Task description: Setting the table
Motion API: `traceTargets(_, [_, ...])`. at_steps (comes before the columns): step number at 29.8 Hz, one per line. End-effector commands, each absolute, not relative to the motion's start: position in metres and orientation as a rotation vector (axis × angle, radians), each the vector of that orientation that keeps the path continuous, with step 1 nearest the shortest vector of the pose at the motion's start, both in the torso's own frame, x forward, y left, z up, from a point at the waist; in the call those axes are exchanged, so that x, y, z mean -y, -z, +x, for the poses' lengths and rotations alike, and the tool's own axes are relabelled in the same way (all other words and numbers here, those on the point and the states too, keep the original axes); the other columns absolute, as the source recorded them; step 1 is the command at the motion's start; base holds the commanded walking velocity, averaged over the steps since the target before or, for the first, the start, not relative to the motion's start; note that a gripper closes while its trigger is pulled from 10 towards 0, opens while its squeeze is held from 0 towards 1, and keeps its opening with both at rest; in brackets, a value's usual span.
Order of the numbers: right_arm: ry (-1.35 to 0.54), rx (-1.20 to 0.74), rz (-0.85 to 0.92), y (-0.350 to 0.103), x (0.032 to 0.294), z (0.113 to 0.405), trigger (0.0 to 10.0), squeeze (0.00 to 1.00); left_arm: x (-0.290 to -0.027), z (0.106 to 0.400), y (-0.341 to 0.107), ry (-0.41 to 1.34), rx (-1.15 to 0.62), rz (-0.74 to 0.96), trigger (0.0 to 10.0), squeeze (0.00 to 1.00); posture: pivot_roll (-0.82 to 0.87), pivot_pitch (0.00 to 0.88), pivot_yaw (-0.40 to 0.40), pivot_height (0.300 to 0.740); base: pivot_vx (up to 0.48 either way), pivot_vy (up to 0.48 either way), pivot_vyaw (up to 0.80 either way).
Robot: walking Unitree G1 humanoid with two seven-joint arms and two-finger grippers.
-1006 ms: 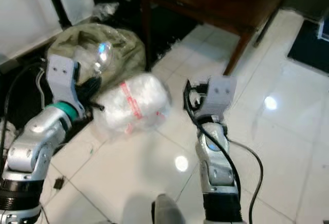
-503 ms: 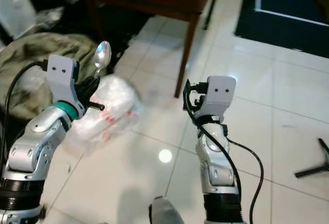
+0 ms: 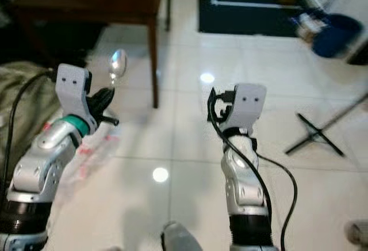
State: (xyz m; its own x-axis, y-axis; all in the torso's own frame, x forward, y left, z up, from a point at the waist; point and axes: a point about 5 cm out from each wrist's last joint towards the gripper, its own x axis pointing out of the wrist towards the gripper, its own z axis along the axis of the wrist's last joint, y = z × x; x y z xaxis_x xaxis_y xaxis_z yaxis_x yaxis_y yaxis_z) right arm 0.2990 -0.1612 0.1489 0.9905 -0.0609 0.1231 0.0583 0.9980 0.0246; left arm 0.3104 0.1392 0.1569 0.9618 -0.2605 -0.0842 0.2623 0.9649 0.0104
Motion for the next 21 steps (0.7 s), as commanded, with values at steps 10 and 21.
traceTargets(10, [-0.071, 0.014, -0.005, -0.12, 0.134, 0.309, 10.0, 0.0, -0.156, 0.312, -0.11, 0.162, -0.227, 0.097, 10.0, 0.0, -0.09, 0.0, 0.01, 0.74, 0.0, 0.0, -0.8])
traceTargets(21, [-0.177, -0.044, -0.042, -0.098, 0.118, 0.309, 10.0, 0.0, -0.175, 0.301, -0.075, 0.008, -0.302, 0.015, 10.0, 0.0, -0.09, 0.0, -0.024, 0.74, 0.0, 0.0, -0.42])
